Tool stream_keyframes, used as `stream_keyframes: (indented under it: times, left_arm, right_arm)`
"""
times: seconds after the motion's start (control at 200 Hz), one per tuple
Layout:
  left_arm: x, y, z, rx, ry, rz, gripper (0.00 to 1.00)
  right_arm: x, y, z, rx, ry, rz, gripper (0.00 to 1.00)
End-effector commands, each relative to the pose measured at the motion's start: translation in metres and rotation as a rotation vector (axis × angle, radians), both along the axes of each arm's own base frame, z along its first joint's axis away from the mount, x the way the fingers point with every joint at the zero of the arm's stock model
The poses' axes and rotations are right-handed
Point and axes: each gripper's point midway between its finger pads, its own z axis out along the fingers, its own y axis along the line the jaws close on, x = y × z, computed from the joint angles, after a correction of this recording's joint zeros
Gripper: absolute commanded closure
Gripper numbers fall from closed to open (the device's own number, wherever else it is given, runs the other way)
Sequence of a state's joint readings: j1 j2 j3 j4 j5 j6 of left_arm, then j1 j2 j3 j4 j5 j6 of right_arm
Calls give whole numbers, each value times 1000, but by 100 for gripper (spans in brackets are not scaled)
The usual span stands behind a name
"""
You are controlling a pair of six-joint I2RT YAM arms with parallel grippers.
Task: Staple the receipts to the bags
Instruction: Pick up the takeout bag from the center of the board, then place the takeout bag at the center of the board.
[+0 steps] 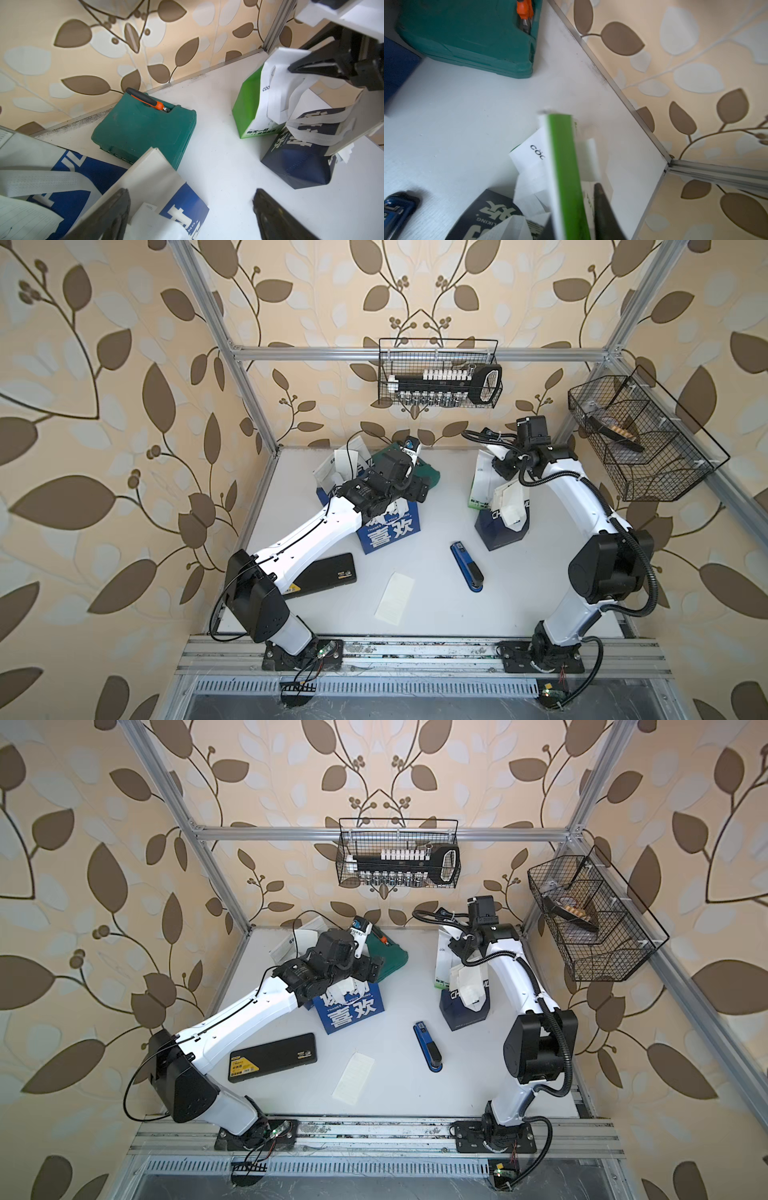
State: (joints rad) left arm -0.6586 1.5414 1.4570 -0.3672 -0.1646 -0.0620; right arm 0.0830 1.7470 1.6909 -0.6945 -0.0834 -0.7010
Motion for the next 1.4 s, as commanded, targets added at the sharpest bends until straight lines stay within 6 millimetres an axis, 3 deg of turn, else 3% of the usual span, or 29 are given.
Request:
stream_keyframes:
  times: [0.0,0.17,0.275,0.365,0.385,0.44,0.53,0.635,0.74,0.875,1.09,1.225,1.355,1.395]
  left_arm:
    - [11,17,23,-55,-26,52,6]
    - [13,38,31,-108,-13,62,5]
    - [9,44,37,-122,-20,34,5]
    - [2,39,37,-101,-21,-33,5]
    - [-6,41,50,-110,-47,-51,5]
    - [-16,38,56,-105,-54,-111,5]
    - [-37,31,66,-99,-66,-228,5]
    - [-69,20,69,-107,-52,-390,5]
    - [-99,12,55,-102,-1,-539,8]
    - [-117,8,37,-112,54,-588,9]
    - [-111,6,15,-120,93,-539,8]
    - [-108,11,7,-115,117,-492,8]
    - [-113,23,-3,-85,126,-445,6]
    - [-115,28,-6,-78,128,-427,6]
  right_arm:
    - [-10,29,40,104,-81,78,100]
    - [-37,73,108,156,-232,181,100]
    - [-69,106,130,175,-259,224,100]
    - [-106,133,123,136,-235,290,100]
    - [-114,136,120,111,-231,300,100]
    - [-140,147,105,32,-156,346,100]
    - [-167,148,75,-123,-42,391,100]
    - [-189,155,57,-180,2,460,100]
    - [-199,170,57,-57,14,489,100]
    - [-206,183,40,28,51,512,100]
    - [-194,193,9,22,39,526,100]
    - [-180,200,1,15,15,524,100]
    - [-180,205,-5,95,32,507,100]
    - [-181,206,-4,125,27,499,81]
